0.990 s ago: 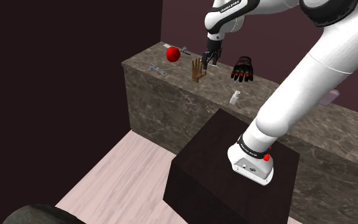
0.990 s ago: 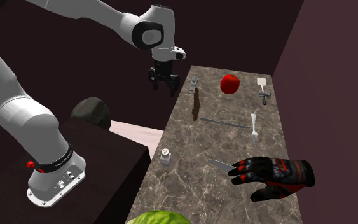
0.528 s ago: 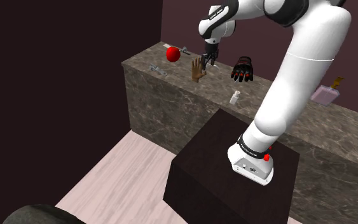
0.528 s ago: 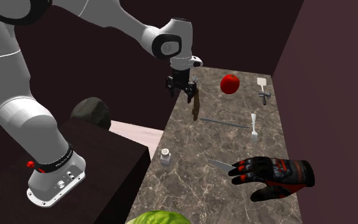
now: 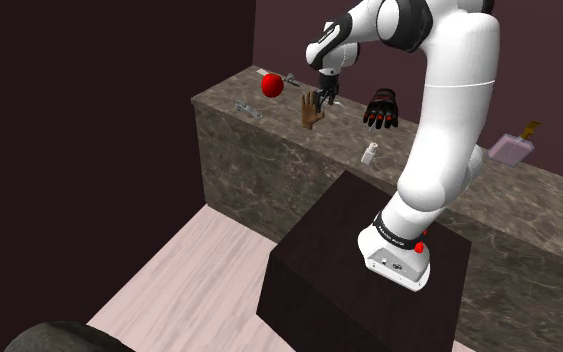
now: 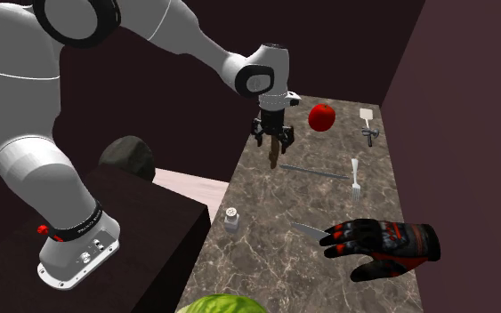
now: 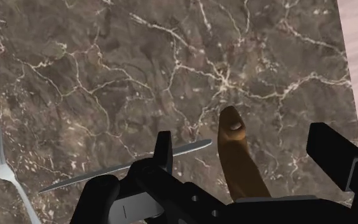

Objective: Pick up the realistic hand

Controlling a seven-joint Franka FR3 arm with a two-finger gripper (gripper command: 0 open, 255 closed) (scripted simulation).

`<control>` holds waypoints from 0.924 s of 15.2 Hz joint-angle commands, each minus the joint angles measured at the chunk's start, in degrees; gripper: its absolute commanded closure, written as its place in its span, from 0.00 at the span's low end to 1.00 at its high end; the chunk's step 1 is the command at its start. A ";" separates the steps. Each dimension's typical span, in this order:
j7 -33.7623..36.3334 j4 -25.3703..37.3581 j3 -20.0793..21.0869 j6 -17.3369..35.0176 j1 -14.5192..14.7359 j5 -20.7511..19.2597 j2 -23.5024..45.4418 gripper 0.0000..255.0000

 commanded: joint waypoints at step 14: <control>-0.54 -0.63 0.78 3.42 -0.72 1.23 2.89 1.00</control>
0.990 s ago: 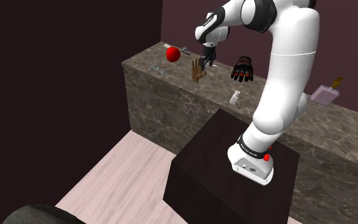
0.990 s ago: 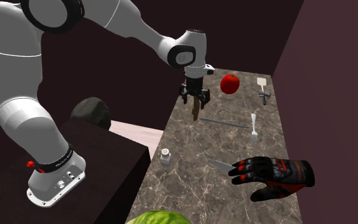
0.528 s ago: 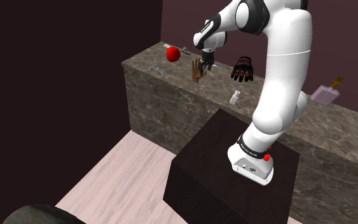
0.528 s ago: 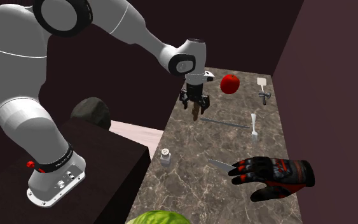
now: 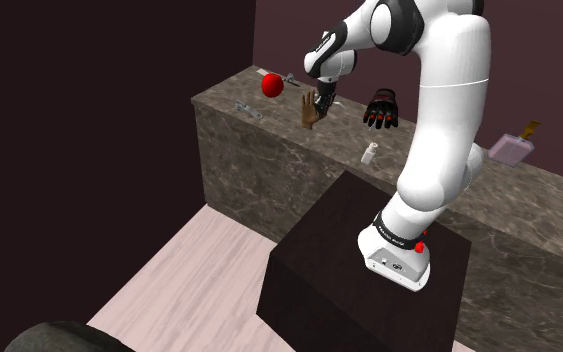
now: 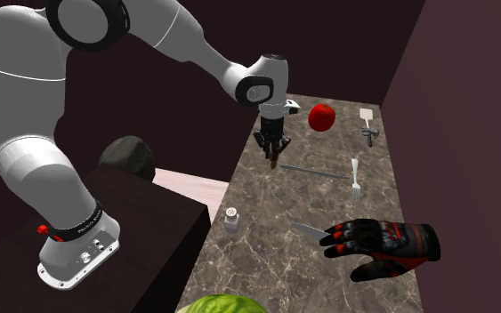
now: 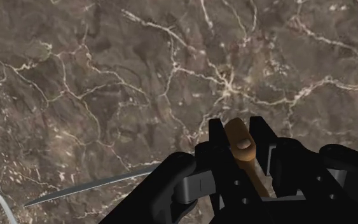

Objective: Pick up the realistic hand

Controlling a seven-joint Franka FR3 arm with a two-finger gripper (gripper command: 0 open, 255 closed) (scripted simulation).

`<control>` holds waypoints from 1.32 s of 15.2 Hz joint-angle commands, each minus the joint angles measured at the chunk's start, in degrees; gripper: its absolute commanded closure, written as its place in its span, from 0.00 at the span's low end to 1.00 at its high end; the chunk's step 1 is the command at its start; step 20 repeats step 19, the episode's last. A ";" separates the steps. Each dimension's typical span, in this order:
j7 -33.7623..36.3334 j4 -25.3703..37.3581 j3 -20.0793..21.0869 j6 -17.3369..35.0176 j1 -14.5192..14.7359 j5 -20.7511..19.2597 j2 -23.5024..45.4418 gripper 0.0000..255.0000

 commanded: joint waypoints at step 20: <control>1.05 2.55 -1.85 -9.17 1.52 -3.10 -7.04 1.00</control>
